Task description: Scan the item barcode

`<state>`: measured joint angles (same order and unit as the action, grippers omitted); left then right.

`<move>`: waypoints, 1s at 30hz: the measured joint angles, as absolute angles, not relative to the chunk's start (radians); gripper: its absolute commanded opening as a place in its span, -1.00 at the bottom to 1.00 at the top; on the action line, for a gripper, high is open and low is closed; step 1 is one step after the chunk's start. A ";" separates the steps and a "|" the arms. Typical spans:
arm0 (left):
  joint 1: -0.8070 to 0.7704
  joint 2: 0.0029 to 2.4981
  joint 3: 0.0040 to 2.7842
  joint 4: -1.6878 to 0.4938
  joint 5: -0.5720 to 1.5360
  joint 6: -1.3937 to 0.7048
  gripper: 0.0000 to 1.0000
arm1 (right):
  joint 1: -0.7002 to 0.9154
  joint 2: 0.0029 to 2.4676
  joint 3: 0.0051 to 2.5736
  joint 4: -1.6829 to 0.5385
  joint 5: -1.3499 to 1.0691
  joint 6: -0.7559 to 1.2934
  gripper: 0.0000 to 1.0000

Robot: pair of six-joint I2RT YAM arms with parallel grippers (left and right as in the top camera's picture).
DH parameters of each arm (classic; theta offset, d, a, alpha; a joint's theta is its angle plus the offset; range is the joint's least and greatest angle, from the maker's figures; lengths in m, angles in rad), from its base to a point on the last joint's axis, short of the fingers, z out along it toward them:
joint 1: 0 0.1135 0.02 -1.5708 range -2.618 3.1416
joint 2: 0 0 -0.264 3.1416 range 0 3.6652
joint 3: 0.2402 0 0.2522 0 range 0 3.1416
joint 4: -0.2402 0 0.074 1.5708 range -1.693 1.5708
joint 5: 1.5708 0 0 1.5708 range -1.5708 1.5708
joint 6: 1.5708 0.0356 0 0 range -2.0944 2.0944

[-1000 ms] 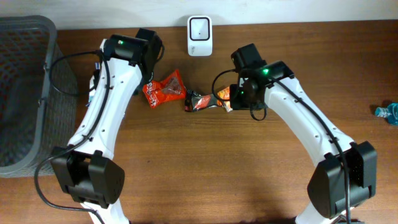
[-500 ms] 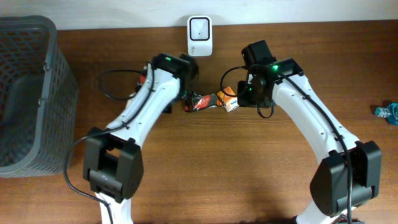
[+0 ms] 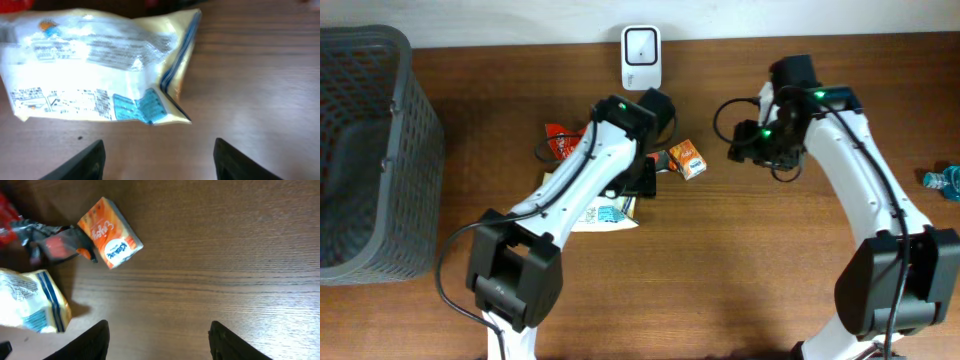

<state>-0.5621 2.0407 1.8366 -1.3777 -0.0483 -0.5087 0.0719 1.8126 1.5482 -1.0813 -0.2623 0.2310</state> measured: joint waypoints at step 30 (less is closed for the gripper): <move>-0.099 2.167 2.050 -1.496 -0.192 -0.456 0.13 | 0.535 2.146 1.548 -0.767 -0.480 0.339 0.29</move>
<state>-0.0994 2.1674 2.0502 -1.4960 -0.1921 -0.4561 0.5354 2.1464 1.5482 -0.7673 -0.4797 0.3393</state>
